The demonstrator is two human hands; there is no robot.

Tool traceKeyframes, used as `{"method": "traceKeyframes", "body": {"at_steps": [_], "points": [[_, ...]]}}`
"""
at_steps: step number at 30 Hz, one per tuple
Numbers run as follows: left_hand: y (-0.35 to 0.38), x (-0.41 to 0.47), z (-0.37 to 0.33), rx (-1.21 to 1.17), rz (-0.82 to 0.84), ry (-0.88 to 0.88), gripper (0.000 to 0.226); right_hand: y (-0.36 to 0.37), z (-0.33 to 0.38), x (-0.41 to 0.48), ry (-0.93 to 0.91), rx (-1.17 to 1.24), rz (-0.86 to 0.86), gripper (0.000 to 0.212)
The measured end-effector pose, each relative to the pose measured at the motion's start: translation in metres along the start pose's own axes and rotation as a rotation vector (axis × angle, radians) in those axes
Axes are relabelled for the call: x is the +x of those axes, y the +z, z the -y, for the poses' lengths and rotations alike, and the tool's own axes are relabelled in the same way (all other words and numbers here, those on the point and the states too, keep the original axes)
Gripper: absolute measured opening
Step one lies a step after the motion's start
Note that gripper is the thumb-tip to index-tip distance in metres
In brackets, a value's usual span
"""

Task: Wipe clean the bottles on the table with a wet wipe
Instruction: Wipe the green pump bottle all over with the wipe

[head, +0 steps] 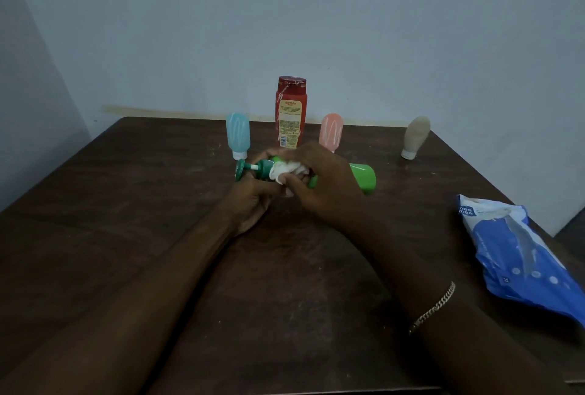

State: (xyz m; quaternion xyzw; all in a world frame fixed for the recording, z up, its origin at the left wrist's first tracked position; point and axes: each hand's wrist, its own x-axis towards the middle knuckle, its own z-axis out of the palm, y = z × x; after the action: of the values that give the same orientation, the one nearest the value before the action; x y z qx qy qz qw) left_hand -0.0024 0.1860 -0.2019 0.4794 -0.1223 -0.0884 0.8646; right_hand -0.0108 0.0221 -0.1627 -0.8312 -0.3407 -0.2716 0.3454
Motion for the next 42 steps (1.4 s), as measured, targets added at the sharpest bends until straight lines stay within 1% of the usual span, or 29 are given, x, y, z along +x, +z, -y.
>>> {"method": "traceKeyframes", "body": {"at_steps": [2,3,4,6,8,10,12,15,19,21,23,25,27,30,33,35,37,40,42], "points": [[0.003,-0.002,-0.003,0.033,-0.013,-0.040,0.067,0.003,0.002,0.007,0.039,-0.024,-0.009,0.033],[0.003,-0.002,-0.003,0.042,-0.014,-0.050,0.069,0.004,0.004,0.009,0.037,-0.048,0.007,0.031],[0.004,-0.003,-0.003,0.038,-0.016,-0.051,0.068,0.004,0.005,0.010,0.027,-0.080,0.037,0.027],[0.003,-0.003,-0.002,0.031,-0.028,-0.038,0.059,0.003,0.008,0.007,-0.017,-0.127,0.105,0.022],[0.003,-0.004,-0.003,0.039,-0.045,-0.042,0.053,-0.001,0.010,0.002,-0.057,-0.135,0.156,0.020],[0.003,-0.004,-0.003,0.034,-0.046,-0.055,0.057,-0.004,0.010,-0.003,-0.076,-0.123,0.173,0.019],[0.004,-0.003,-0.003,0.037,-0.026,-0.043,0.064,-0.004,0.005,-0.002,-0.053,-0.108,0.121,0.018],[0.006,-0.003,-0.004,0.070,0.014,0.012,0.061,-0.003,0.000,0.004,0.015,-0.109,0.049,0.017],[0.003,-0.004,-0.002,0.084,0.024,0.016,0.063,-0.006,0.000,-0.008,-0.025,-0.077,0.118,0.018],[0.002,-0.003,-0.003,0.101,0.058,0.020,0.071,-0.011,-0.007,-0.012,0.010,-0.080,0.094,0.017],[0.003,-0.003,-0.004,0.056,0.055,-0.012,0.077,-0.013,-0.014,-0.008,0.066,-0.084,0.021,0.017],[0.002,-0.003,-0.004,-0.029,0.073,-0.039,0.079,-0.011,-0.014,-0.003,0.099,-0.081,-0.017,0.018],[0.000,-0.002,-0.003,-0.070,0.066,-0.056,0.076,-0.007,-0.010,-0.002,0.062,-0.063,-0.001,0.018],[0.002,-0.003,-0.004,-0.010,0.011,-0.087,0.072,-0.008,-0.013,-0.009,0.035,-0.030,0.039,0.017],[0.008,-0.004,-0.004,0.060,-0.018,-0.077,0.063,-0.014,-0.024,-0.009,0.086,-0.045,-0.062,0.013],[0.008,-0.004,-0.004,0.072,-0.032,-0.078,0.061,-0.013,-0.024,-0.005,0.098,-0.058,-0.105,0.015],[0.007,-0.004,-0.004,0.064,-0.039,-0.098,0.061,-0.008,-0.015,-0.002,0.082,-0.055,-0.060,0.017],[0.006,-0.005,-0.005,0.043,-0.091,-0.131,0.049,-0.002,-0.007,-0.008,0.006,-0.033,0.033,0.016],[0.008,-0.005,-0.005,0.060,-0.079,-0.129,0.048,-0.006,-0.014,-0.011,0.019,-0.039,0.000,0.013]]}}
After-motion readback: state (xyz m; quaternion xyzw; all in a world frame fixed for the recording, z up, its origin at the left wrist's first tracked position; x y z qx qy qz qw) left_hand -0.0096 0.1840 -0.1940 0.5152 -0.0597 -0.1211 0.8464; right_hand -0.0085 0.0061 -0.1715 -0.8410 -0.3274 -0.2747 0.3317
